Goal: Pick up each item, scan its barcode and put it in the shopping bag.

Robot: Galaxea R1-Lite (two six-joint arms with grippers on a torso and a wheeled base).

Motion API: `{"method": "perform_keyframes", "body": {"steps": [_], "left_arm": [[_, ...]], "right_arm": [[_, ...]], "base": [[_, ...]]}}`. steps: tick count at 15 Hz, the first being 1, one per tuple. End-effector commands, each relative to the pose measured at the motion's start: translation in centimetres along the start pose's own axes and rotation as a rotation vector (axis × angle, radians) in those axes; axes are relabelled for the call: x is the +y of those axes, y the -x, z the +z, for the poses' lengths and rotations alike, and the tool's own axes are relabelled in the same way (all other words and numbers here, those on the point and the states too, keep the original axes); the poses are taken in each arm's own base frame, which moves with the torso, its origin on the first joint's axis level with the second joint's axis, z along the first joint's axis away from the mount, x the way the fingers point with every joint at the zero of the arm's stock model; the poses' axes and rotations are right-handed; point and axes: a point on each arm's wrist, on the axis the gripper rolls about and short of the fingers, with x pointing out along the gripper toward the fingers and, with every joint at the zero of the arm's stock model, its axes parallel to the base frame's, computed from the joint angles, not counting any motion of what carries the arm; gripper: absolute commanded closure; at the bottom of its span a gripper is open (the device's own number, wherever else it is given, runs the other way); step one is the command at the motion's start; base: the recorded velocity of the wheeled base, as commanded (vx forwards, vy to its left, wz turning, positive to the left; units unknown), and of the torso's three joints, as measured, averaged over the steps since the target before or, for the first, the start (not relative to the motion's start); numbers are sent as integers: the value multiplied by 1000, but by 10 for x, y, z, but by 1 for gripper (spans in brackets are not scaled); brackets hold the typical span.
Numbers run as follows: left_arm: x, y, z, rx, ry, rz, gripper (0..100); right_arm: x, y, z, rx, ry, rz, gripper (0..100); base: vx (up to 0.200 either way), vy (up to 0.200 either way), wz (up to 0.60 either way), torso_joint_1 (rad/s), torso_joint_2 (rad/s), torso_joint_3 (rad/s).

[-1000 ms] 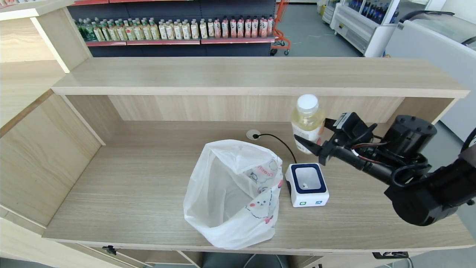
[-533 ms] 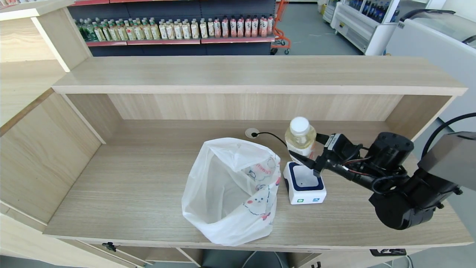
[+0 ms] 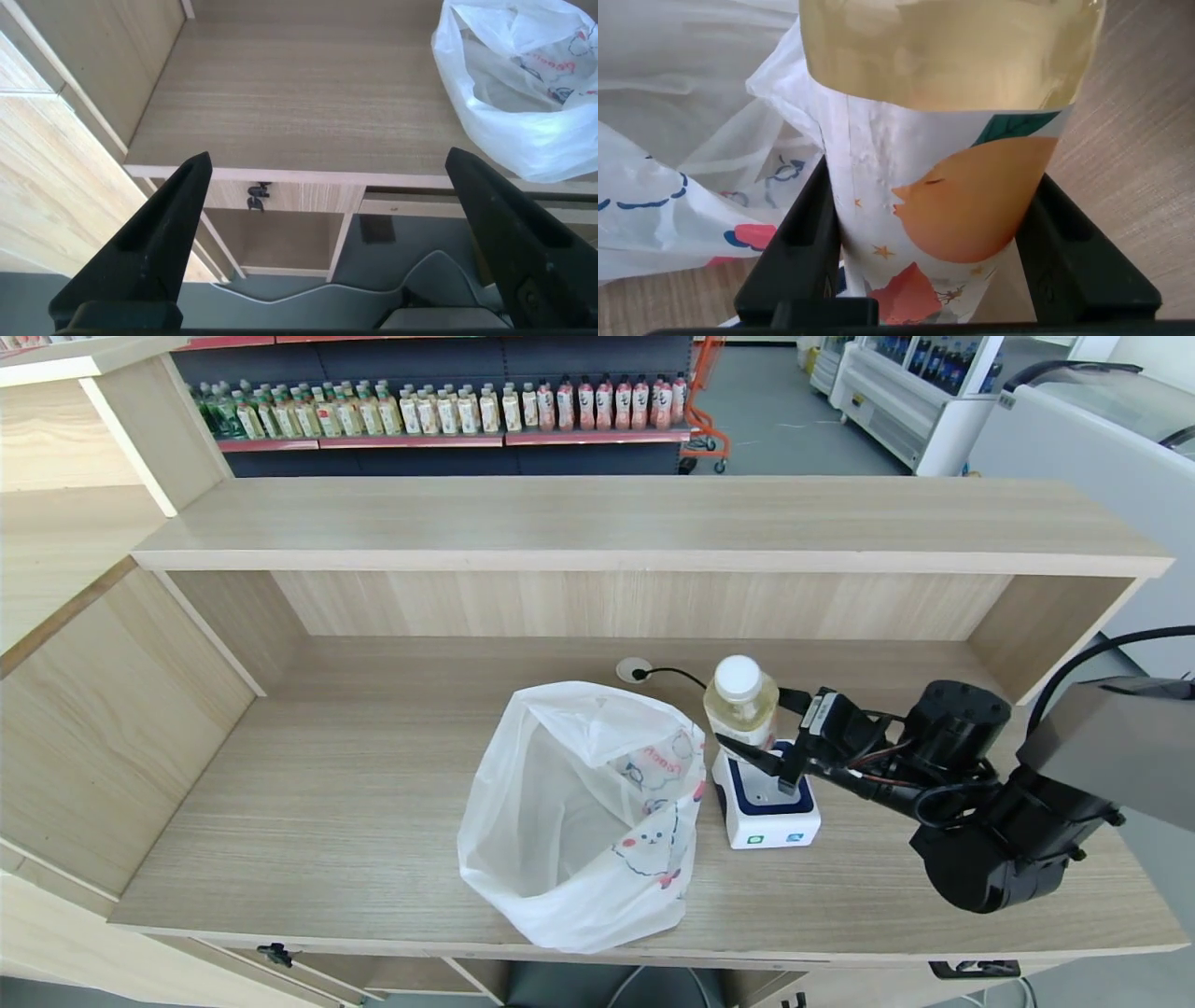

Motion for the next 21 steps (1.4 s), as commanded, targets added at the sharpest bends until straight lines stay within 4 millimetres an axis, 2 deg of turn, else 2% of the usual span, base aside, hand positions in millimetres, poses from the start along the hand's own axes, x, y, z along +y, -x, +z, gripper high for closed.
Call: {"method": "perform_keyframes", "body": {"steps": [1, 3, 6, 11, 15, 21], "left_arm": [[0, 0, 0, 0, 0, 0, 0], [0, 0, 0, 0, 0, 0, 0], [0, 0, 0, 0, 0, 0, 0], [0, 0, 0, 0, 0, 0, 0], [0, 0, 0, 0, 0, 0, 0], [0, 0, 0, 0, 0, 0, 0]], "right_arm": [[2, -3, -5, 1, 1, 5, 100], [-1, -10, -12, -15, 20, 1, 100], [-1, -9, -19, -20, 26, 19, 100], [-4, -7, -15, -25, 32, 15, 100], [0, 6, -2, -10, 16, 28, 100], [1, 13, -4, 15, 10, 26, 100]], "base": [[0, 0, 0, 0, 0, 0], [0, 0, 0, 0, 0, 0], [0, 0, 0, 0, 0, 0], [0, 0, 0, 0, 0, 0], [0, 0, 0, 0, 0, 0], [0, 0, 0, 0, 0, 0]]}}
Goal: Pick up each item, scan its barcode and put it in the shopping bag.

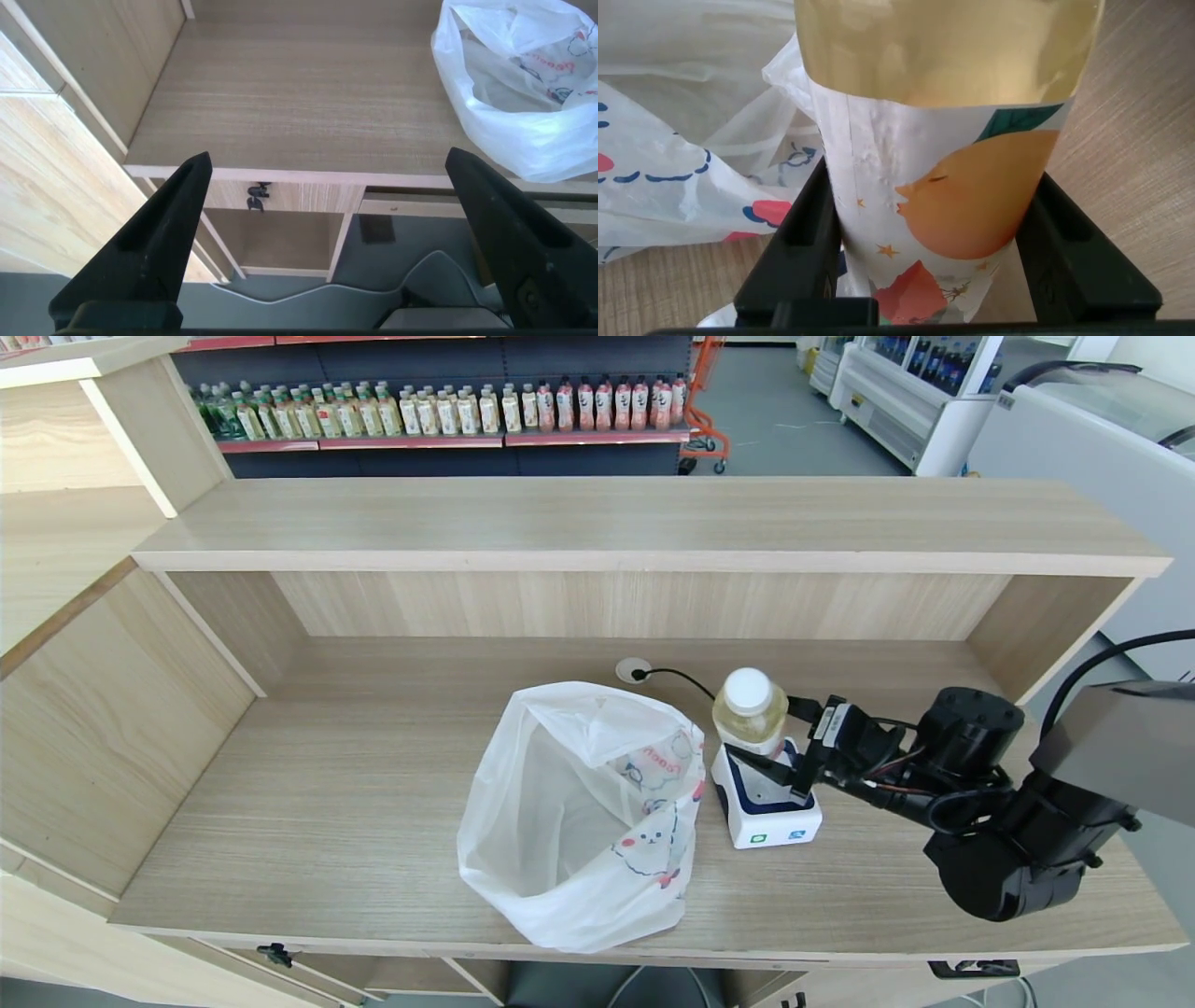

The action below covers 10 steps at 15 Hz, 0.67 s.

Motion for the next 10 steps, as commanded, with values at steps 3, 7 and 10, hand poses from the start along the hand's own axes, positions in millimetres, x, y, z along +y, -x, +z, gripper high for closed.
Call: {"method": "perform_keyframes", "body": {"steps": [3, 7, 10], "left_arm": [[0, 0, 0, 0, 0, 0, 0], [0, 0, 0, 0, 0, 0, 0], [0, 0, 0, -1, 0, 0, 0]], "right_arm": [[-5, 3, -1, 5, 14, -16, 100], [-11, 12, -7, 30, 23, -37, 100], [-11, 13, -8, 33, 22, -39, 100]], "base": [[0, 0, 0, 0, 0, 0], [0, 0, 0, 0, 0, 0], [0, 0, 0, 0, 0, 0]]}}
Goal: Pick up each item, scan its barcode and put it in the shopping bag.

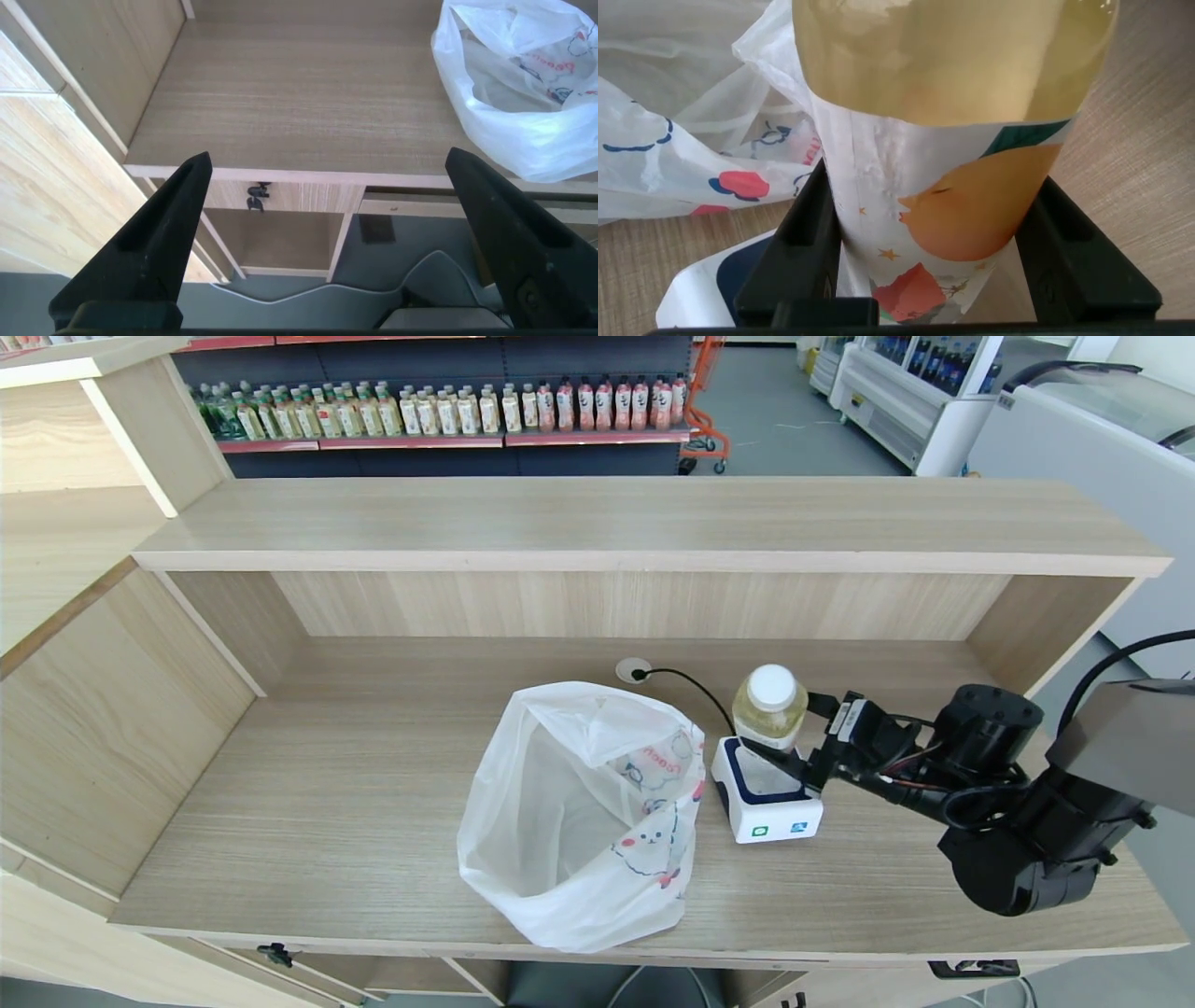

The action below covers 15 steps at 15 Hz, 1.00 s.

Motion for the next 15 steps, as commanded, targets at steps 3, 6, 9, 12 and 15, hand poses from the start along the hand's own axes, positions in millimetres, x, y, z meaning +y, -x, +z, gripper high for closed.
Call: {"method": "perform_keyframes", "body": {"steps": [3, 6, 9, 12, 15], "left_arm": [[0, 0, 0, 0, 0, 0, 0], [0, 0, 0, 0, 0, 0, 0], [0, 0, 0, 0, 0, 0, 0], [0, 0, 0, 0, 0, 0, 0], [0, 0, 0, 0, 0, 0, 0]], "right_arm": [[-8, 0, 9, -20, 20, -19, 100], [-31, 7, 51, -93, -28, -82, 100], [-61, 29, 116, -79, -282, -247, 100], [-55, 41, 171, 64, -695, -326, 100], [-49, 23, 183, 85, -846, -320, 100]], "base": [[0, 0, 0, 0, 0, 0], [0, 0, 0, 0, 0, 0], [0, 0, 0, 0, 0, 0], [0, 0, 0, 0, 0, 0], [0, 0, 0, 0, 0, 0]]}}
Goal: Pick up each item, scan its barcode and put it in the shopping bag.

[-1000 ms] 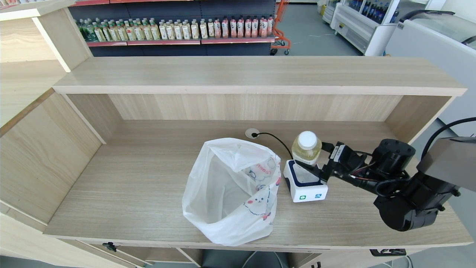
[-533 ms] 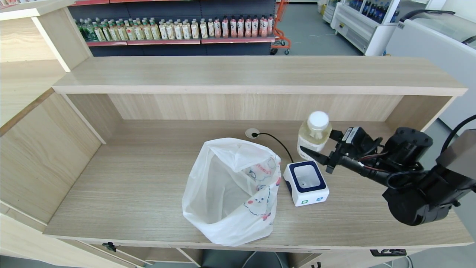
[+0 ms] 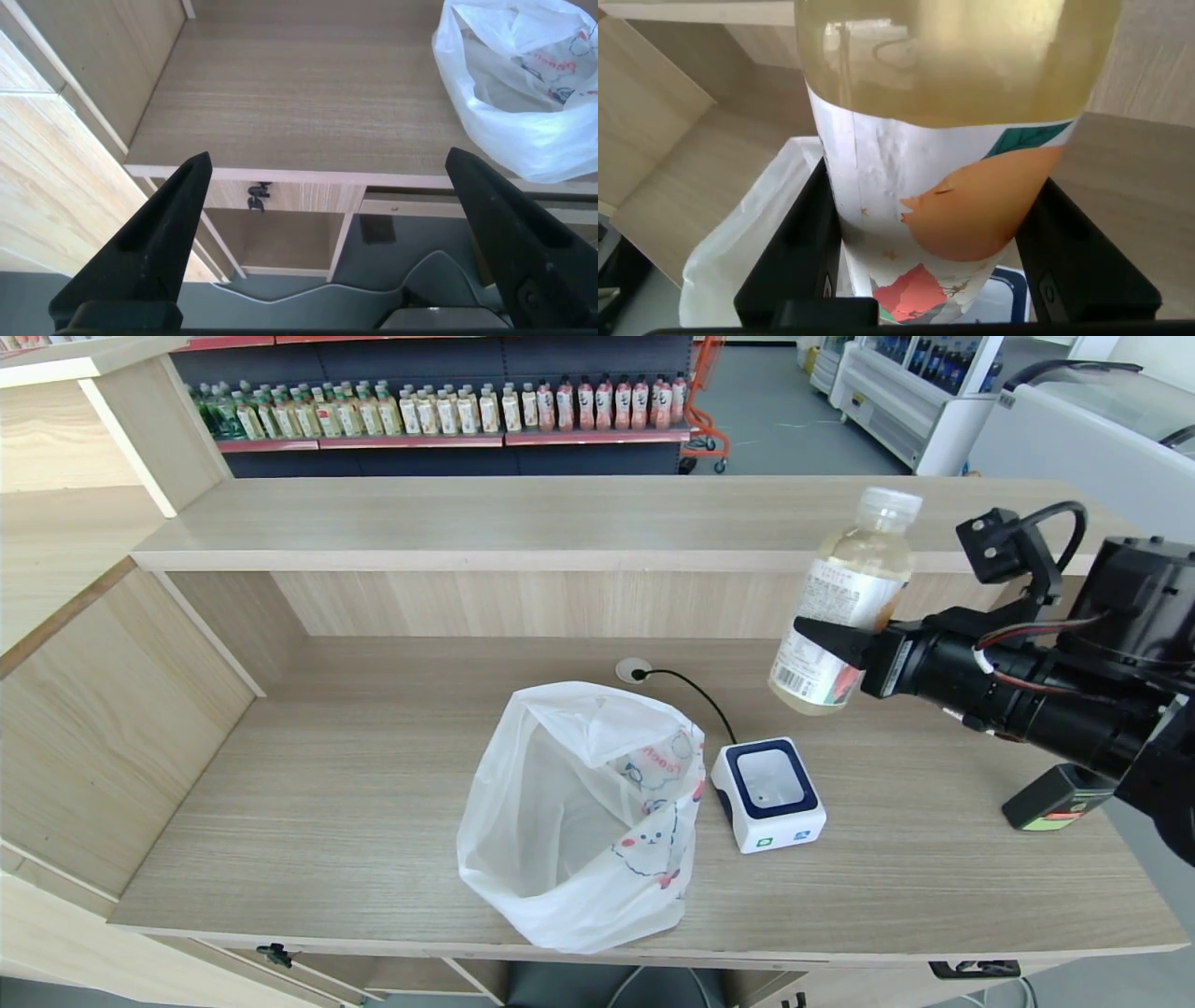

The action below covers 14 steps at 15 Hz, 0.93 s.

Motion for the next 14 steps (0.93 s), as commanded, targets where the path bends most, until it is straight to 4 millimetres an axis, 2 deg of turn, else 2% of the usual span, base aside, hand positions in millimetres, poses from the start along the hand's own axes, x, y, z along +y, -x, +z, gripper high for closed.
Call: {"method": "perform_keyframes", "body": {"steps": [1, 5, 11, 14], "left_arm": [[0, 0, 0, 0, 0, 0, 0], [0, 0, 0, 0, 0, 0, 0], [0, 0, 0, 0, 0, 0, 0], [0, 0, 0, 0, 0, 0, 0]], "right_arm": [[14, 1, 14, -39, -9, 28, 100], [14, -13, -4, 20, 3, 36, 100], [31, -36, -40, 132, -18, 106, 100], [37, -63, -70, 193, -25, 137, 100]], "base": [[0, 0, 0, 0, 0, 0], [0, 0, 0, 0, 0, 0], [0, 0, 0, 0, 0, 0], [0, 0, 0, 0, 0, 0]]}}
